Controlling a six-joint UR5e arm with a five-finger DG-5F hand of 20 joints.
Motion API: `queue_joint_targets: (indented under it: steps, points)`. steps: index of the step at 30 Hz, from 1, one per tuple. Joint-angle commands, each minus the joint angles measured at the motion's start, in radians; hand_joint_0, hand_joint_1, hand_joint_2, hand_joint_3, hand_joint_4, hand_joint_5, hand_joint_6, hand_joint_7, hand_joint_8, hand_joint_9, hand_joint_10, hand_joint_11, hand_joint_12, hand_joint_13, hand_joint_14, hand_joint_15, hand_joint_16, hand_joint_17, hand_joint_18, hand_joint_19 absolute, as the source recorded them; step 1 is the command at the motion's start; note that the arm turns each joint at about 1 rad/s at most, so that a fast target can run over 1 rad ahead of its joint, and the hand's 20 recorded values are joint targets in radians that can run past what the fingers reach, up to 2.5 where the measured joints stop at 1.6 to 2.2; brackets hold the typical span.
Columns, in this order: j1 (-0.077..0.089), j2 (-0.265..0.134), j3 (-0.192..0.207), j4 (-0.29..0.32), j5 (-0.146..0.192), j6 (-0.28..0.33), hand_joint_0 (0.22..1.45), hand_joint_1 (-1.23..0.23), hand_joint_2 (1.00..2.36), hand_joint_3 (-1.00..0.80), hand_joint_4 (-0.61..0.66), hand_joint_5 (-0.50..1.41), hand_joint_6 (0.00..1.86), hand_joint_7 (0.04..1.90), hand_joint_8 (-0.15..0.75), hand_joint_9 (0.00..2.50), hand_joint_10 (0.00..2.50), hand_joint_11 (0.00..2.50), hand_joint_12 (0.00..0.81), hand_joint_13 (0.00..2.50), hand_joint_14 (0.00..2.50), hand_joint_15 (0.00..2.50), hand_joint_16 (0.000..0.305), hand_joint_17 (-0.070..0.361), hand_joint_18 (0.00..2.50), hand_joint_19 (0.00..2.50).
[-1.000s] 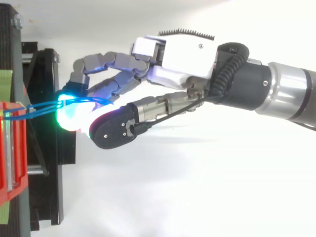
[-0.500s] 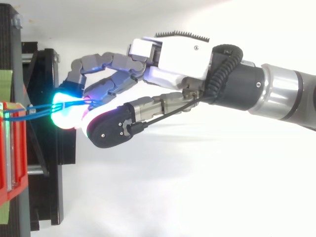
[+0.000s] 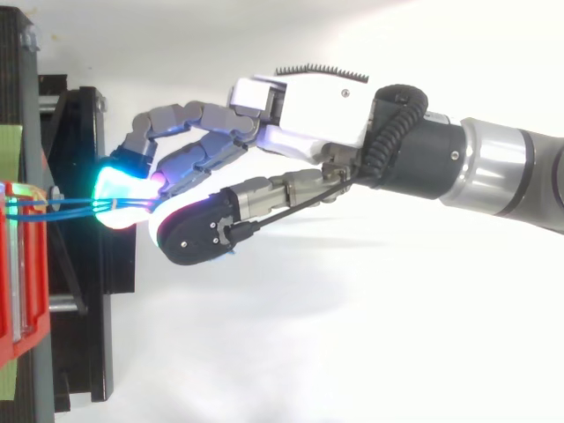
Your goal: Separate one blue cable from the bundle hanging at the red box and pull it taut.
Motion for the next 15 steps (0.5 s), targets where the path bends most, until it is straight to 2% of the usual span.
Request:
queue_joint_targets:
  steps: [1,11,12,13,14,15]
  points:
    - [-0.004,0.001,0.0,-0.008,-0.014,0.003,0.54,-0.57,1.01,-0.42,0.17,-0.17,0.5,1.0,0.238,0.68,0.01,0.45,0.287,0.69,0.01,0.33,0.028,0.064,0.49,0.26]
    - [0.002,0.001,0.0,-0.008,-0.027,0.007,0.57,-0.58,1.01,-0.41,0.17,-0.16,0.5,1.03,0.235,0.73,0.01,0.51,0.282,0.73,0.01,0.36,0.027,0.06,0.52,0.26]
    - [0.002,0.001,0.0,-0.01,-0.037,0.007,0.57,-0.59,1.01,-0.41,0.17,-0.16,0.5,1.04,0.237,0.73,0.01,0.51,0.282,0.73,0.01,0.36,0.026,0.059,0.53,0.26]
    - [0.002,0.007,0.0,-0.015,-0.07,0.007,0.57,-0.59,1.01,-0.41,0.16,-0.16,0.5,1.05,0.237,0.73,0.01,0.51,0.282,0.74,0.01,0.36,0.026,0.059,0.53,0.26]
    - [0.0,0.01,0.0,-0.016,-0.086,0.007,0.57,-0.59,1.01,-0.41,0.16,-0.16,0.5,1.06,0.238,0.73,0.01,0.51,0.281,0.74,0.01,0.37,0.026,0.059,0.53,0.26]
    - [0.002,0.025,0.0,-0.041,-0.133,0.007,0.57,-0.59,1.01,-0.41,0.16,-0.16,0.5,1.06,0.238,0.73,0.01,0.51,0.282,0.74,0.02,0.37,0.026,0.059,0.53,0.27]
